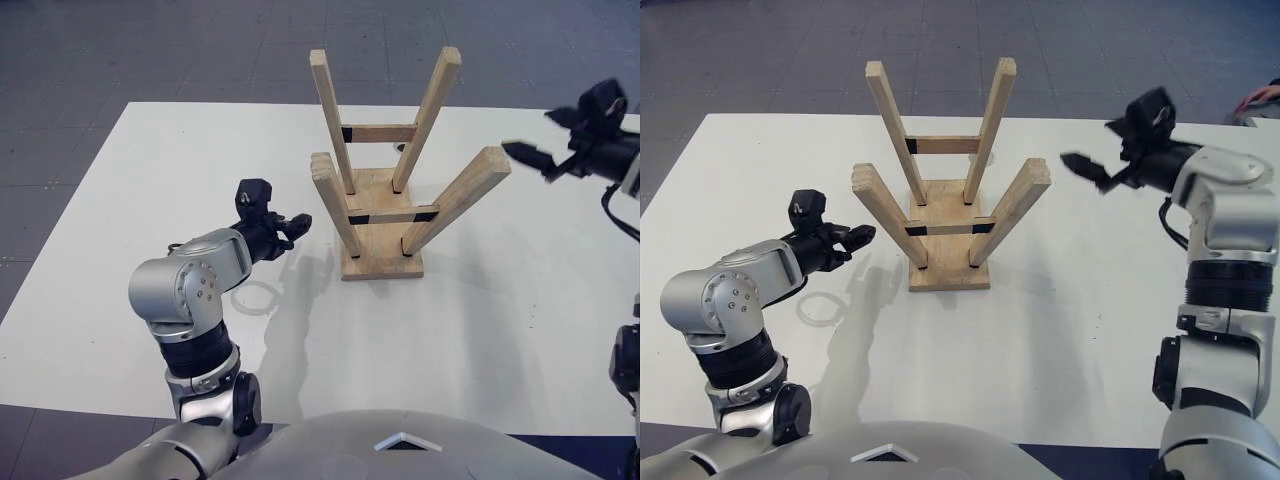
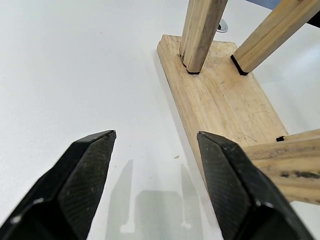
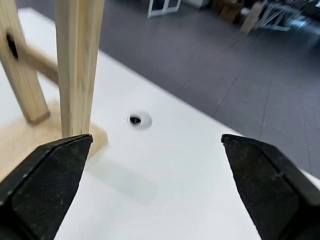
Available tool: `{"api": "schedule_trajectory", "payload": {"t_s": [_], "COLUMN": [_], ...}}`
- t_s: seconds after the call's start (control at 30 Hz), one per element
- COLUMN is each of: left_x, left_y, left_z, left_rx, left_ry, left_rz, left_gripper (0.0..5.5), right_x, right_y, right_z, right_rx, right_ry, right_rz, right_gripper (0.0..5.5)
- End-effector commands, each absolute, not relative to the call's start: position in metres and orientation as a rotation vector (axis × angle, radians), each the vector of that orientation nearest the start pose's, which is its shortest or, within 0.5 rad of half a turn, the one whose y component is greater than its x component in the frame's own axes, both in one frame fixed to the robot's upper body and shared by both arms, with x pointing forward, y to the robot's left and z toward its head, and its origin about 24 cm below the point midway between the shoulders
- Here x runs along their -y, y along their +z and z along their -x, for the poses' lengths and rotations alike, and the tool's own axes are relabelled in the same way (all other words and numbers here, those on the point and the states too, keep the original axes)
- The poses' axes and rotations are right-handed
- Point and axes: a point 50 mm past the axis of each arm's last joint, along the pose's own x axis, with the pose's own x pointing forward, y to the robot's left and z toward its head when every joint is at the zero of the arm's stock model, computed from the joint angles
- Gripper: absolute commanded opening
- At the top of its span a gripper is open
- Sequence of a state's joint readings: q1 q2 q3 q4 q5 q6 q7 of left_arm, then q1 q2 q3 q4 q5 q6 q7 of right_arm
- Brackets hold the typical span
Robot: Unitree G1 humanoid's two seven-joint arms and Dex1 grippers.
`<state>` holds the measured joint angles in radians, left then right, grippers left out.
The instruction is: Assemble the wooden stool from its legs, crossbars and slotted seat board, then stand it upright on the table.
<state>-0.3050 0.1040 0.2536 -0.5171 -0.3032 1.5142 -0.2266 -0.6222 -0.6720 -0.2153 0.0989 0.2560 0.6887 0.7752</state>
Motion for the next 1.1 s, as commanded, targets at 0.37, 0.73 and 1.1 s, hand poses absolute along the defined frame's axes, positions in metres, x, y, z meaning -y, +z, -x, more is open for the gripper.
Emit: {"api": "schedule_trajectory", "payload": {"t_s": [0.37,0.73,1.1], "left_x": [-0.163,-0.165,-0.158], "left_y": [0.102,0.104,0.104], "left_z": [-0.244,-0.246,-0.248], "left_rx": [-0.657,-0.662,-0.658], "left_ry": [-0.259,-0.268,-0.279], "left_rz": [0.220,0.211,0.223], "left_gripper": [3.04,3.04,3.04], "right_x": [0.162,0.178,0.141], "right_y": [0.245,0.360,0.174], "right_z": [-0.269,-0.252,-0.242], "right_rx": [-0.089,0.553,-0.231], "right_ry": [0.597,0.574,0.555], "right_rz": [-0.372,-0.498,-0.376], "right_gripper": [4.00,4.00,4.00]}}
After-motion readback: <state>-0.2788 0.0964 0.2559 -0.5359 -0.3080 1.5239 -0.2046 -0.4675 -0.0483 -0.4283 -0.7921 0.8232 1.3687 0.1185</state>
